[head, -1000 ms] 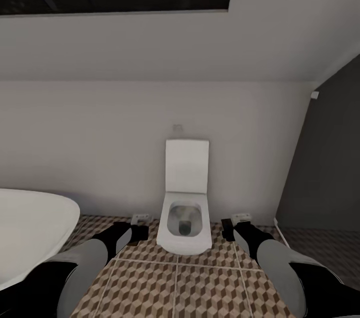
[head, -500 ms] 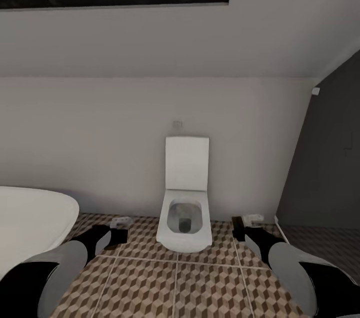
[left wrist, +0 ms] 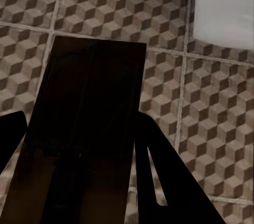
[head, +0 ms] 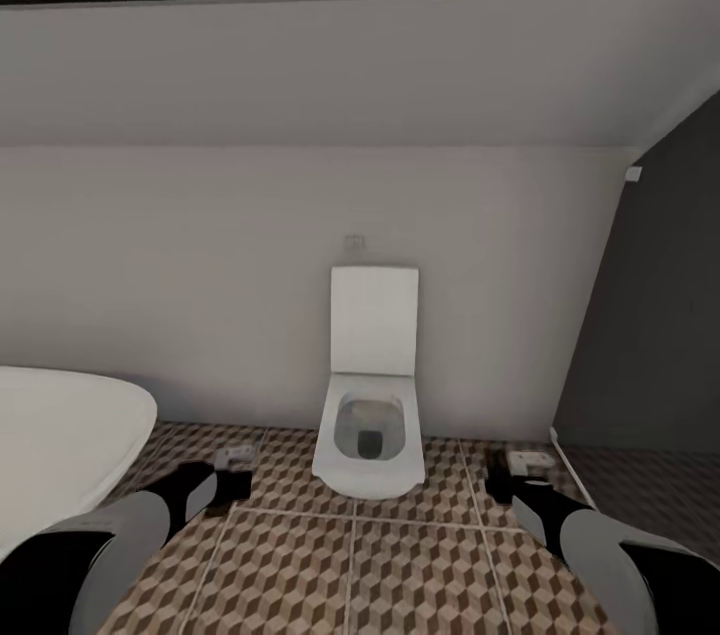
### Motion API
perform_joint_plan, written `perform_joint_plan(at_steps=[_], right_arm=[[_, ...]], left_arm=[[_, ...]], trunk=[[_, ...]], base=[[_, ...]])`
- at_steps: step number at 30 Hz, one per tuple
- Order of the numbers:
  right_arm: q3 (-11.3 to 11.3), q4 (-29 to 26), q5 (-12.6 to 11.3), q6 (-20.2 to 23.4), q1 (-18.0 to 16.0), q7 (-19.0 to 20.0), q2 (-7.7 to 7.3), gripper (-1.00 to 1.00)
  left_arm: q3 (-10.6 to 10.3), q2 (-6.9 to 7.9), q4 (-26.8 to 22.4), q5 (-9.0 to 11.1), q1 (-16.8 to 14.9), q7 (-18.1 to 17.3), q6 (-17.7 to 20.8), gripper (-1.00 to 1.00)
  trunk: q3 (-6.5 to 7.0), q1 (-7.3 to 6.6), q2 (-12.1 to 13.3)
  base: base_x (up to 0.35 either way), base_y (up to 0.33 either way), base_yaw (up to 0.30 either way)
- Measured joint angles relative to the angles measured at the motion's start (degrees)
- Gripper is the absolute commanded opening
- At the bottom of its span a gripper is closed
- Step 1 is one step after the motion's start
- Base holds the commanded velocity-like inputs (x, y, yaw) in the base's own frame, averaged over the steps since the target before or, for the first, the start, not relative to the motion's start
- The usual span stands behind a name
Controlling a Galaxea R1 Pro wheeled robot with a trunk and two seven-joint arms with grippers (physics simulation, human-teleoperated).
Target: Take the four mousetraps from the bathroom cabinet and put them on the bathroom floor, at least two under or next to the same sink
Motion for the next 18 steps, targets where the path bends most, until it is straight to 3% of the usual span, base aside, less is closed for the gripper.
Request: perform_joint_plan(at_steps=[10,18], right_arm=[[0.1,0.0,0.4,-0.6,3.5,0.3,0.34,-1.0],[0.2,0.0,0.5,-0.7,4.0,0.4,0.65,-1.0]], left_arm=[[0.0,-0.6,0.0,1.0,1.2,0.0,-0.6,-1.0],[0.0,-0.84,0.0,1.2,1.8,0.0,-2.0,-1.0]], trunk=[[-1.8,2.2,-4.0],[-3.23,3.95,-7.2]], base=[[0.0,0.0,0.0],[0.0,0.0,0.0]])
